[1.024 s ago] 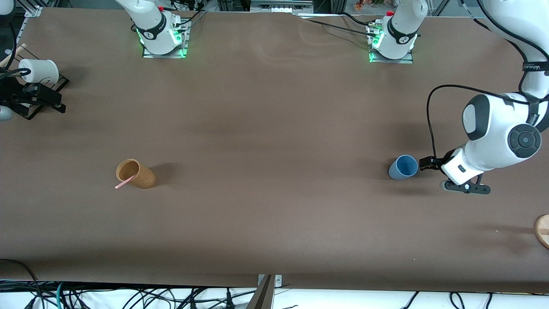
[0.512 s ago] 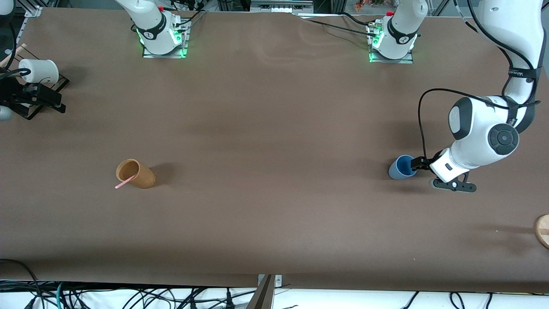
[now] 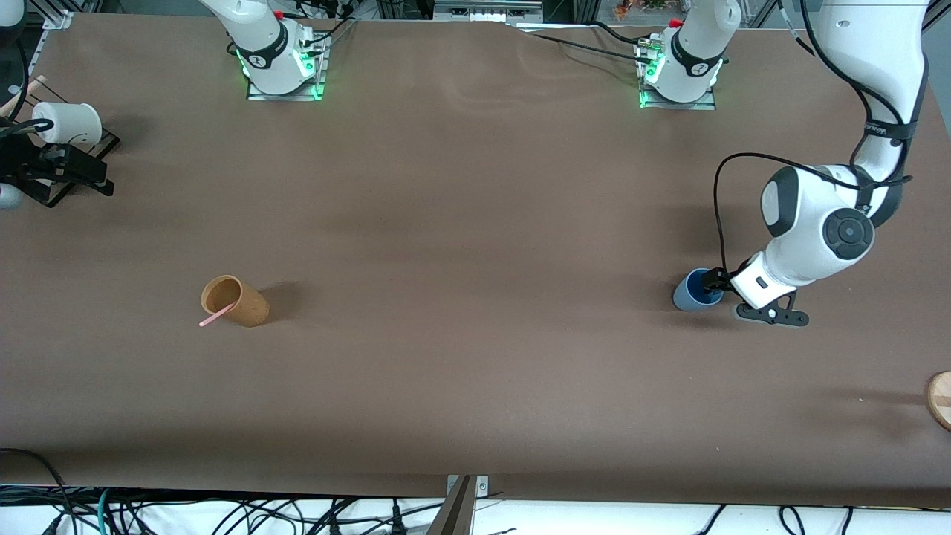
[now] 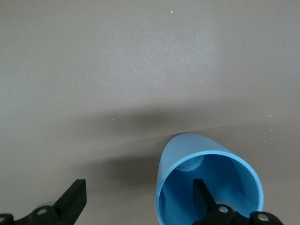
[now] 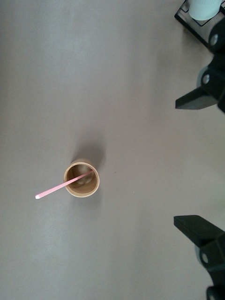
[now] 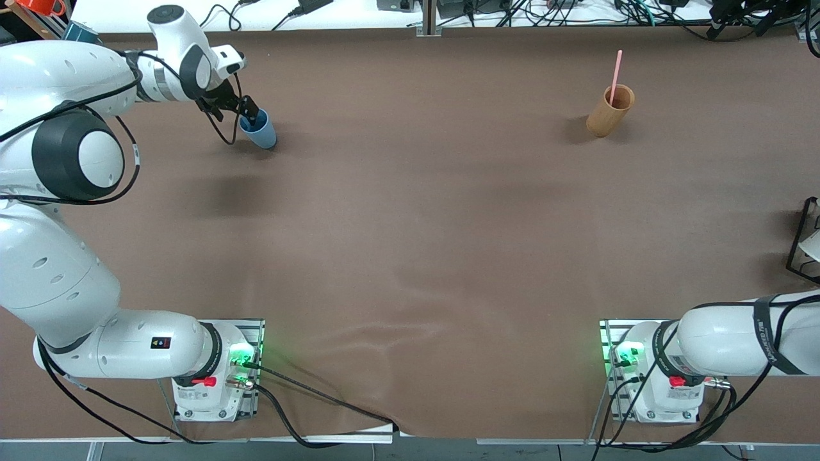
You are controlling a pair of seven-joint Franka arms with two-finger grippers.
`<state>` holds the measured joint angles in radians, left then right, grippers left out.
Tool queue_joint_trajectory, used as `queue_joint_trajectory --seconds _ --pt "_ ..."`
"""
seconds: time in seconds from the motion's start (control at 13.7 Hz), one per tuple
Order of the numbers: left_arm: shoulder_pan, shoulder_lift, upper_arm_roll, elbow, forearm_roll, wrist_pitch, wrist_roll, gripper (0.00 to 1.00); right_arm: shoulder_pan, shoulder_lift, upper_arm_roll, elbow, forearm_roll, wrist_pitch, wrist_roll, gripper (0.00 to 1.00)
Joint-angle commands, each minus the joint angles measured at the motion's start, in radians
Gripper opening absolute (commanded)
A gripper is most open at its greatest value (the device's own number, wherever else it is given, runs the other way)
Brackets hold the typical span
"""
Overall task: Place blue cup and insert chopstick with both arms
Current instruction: 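Lower the left gripper over the blue cup and grasp it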
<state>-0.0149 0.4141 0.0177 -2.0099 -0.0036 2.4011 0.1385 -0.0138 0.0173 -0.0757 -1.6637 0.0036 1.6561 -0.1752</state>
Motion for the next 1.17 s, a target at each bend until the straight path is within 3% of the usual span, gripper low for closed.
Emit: queue_joint_trajectory --seconds 0.0,0.07,0.22,0.73,0.95,1.1 --pt "-0.003 -0.028 0.001 -0.038 0.013 0.021 -0.016 0.64 -0.008 -0.010 0.001 -0.005 0.016 -0.002 -0.020 1.00" --pt "-0.003 -0.029 0.001 -0.038 0.010 0.013 -0.039 0.34 -0.008 -0.008 0.001 -0.005 0.016 -0.002 -0.020 1.00" --pt "-0.003 -0.029 0.001 -0.030 0.005 -0.011 -0.083 0.01 -0.008 -0.010 0.001 -0.005 0.016 -0.002 -0.020 1.00" --pt "-0.003 -0.031 -0.001 -0.010 -0.013 -0.036 -0.111 0.00 -0.009 -0.008 0.001 -0.005 0.016 -0.002 -0.020 1.00" --pt "-0.069 -0.028 -0.004 0.138 -0.085 -0.213 -0.114 0.00 -0.011 -0.008 -0.001 -0.007 0.021 -0.002 -0.020 1.00" --pt "-0.106 -0.020 -0.042 0.195 -0.092 -0.240 -0.163 0.00 -0.011 -0.007 -0.015 -0.007 0.023 -0.002 -0.032 1.00"
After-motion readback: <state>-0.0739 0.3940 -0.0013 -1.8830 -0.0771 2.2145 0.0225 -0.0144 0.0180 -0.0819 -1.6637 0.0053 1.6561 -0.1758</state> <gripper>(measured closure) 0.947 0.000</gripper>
